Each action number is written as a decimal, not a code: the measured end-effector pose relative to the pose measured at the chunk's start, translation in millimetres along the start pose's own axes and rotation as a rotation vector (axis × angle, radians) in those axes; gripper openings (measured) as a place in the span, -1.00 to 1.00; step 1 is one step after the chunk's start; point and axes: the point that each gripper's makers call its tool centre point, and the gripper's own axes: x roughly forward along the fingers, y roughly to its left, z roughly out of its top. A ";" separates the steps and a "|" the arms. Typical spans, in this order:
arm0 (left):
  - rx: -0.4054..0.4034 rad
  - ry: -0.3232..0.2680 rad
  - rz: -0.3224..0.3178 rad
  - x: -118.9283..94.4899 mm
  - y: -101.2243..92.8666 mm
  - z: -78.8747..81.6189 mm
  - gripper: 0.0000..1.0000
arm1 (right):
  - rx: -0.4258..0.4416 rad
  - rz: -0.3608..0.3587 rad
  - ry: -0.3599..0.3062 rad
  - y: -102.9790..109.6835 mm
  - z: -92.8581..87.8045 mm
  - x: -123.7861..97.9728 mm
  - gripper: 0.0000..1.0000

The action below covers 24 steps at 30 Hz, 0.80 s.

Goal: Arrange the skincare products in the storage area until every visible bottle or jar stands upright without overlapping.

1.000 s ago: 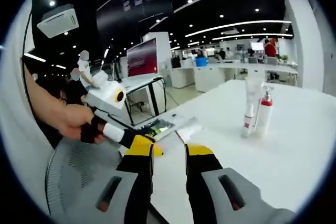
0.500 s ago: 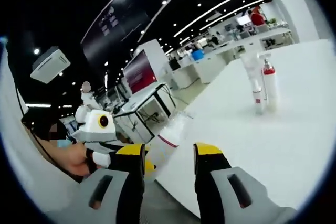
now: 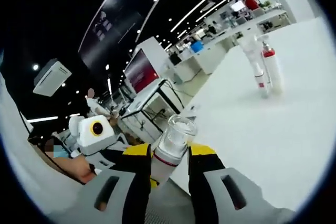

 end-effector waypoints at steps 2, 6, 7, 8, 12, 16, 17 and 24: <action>0.019 0.001 0.007 -0.2 0.6 0.1 -0.60 | 0.006 0.005 0.002 0.6 -0.3 0.4 -0.52; 0.043 -0.004 0.016 -0.8 1.8 1.4 -0.60 | 0.025 0.015 -0.001 0.9 0.9 1.5 -0.53; 0.046 -0.006 0.014 -0.9 1.7 1.7 -0.60 | 0.056 0.020 -0.003 0.3 1.5 2.3 -0.53; 0.054 -0.008 0.015 -1.0 1.9 1.9 -0.60 | 0.067 0.022 -0.003 0.1 1.7 2.9 -0.53; 0.084 0.002 0.023 -1.1 2.7 0.5 -0.60 | 0.094 0.020 0.024 1.2 -1.8 2.8 -0.57; 0.056 -0.006 -0.032 0.4 -6.1 1.3 -0.57 | 0.055 0.087 0.031 12.2 1.7 0.7 -0.60; 0.029 -0.009 -0.057 0.2 -9.0 1.3 -0.56 | 0.042 0.104 0.030 16.1 3.4 0.5 -0.60; -0.082 -0.087 -0.168 -6.1 -18.2 13.2 -0.52 | -0.142 0.257 0.059 44.3 11.9 -3.9 -0.62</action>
